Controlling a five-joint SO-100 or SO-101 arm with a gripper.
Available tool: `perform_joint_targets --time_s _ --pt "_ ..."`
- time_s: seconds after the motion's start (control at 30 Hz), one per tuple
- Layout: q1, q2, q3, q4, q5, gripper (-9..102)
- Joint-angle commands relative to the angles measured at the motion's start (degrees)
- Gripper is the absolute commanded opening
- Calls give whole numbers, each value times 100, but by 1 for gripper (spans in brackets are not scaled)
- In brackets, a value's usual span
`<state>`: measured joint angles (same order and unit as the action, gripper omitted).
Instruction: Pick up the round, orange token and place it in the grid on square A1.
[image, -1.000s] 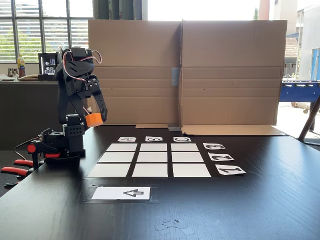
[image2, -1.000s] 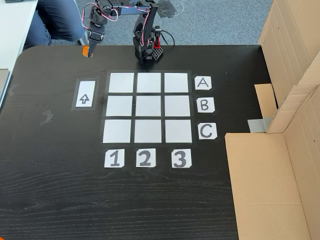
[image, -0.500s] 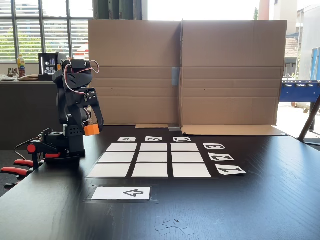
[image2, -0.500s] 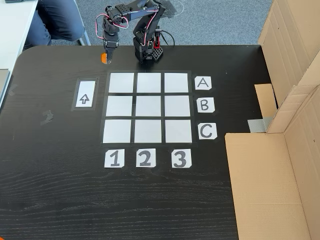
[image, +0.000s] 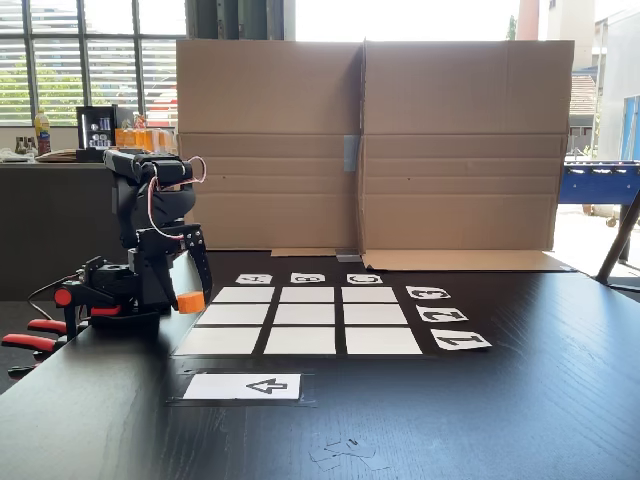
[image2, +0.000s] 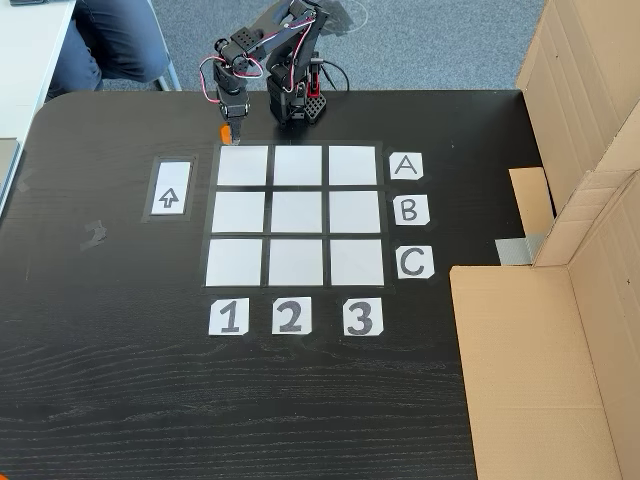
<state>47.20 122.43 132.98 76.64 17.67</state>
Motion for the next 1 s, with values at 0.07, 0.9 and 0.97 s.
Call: perform_joint_targets --time_s 0.07,0.9,0.97 --pt "-237 -369 -26 -193 -26 11" --pt "-1055 -1688 -193 -967 -62 13" --pt "-1063 -1731 -193 -984 -62 13"
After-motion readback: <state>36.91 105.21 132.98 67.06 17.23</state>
